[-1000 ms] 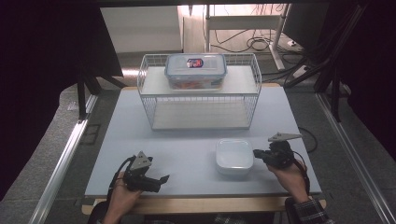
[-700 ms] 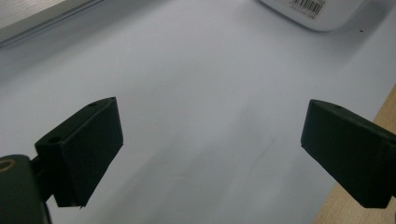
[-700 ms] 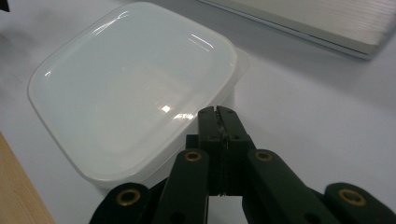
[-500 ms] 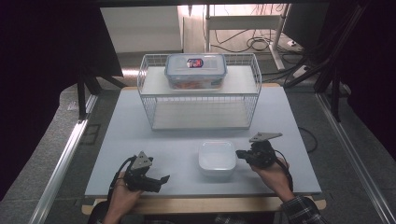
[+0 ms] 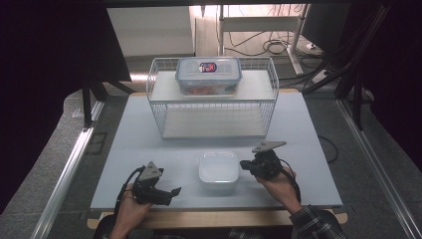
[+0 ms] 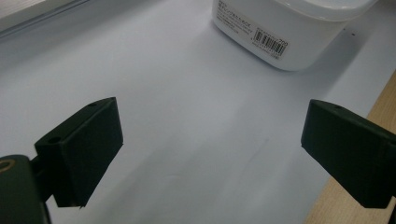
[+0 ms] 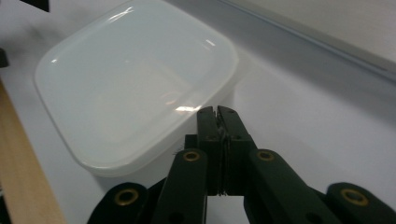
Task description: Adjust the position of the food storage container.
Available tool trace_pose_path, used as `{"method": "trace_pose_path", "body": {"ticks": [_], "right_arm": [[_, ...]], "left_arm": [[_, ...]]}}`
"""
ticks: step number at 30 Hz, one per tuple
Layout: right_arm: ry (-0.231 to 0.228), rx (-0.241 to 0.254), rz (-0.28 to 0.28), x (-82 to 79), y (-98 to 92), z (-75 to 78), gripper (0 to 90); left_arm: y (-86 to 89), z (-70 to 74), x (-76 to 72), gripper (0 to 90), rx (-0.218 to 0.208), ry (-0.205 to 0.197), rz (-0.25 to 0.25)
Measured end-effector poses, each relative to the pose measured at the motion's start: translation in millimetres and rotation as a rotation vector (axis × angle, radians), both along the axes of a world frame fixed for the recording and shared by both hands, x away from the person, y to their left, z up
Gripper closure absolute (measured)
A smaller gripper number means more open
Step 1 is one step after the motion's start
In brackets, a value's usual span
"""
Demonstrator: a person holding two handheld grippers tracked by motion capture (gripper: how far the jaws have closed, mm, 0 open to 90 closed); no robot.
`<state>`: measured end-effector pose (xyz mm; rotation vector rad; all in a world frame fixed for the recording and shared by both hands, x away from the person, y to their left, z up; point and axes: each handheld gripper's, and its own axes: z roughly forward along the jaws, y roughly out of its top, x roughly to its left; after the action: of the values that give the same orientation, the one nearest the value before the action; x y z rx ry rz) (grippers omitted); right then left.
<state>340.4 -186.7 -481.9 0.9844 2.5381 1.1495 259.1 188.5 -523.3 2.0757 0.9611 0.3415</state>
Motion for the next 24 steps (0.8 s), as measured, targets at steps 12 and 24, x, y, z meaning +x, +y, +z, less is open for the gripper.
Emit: {"method": "trace_pose_path", "body": {"ticks": [12, 24], "right_arm": [[-0.119, -0.024, 0.001, -11.1, -17.8, 5.8, 39.1], [-0.095, 0.018, 0.01, -18.7, -32.8, -2.1, 12.7]], "left_arm": [[-0.6, -1.1, -0.1, 5.9, 0.005, 0.008, -0.013], [-0.2, -1.8, 0.1, 4.6, 0.0, 0.023, -0.018]]}}
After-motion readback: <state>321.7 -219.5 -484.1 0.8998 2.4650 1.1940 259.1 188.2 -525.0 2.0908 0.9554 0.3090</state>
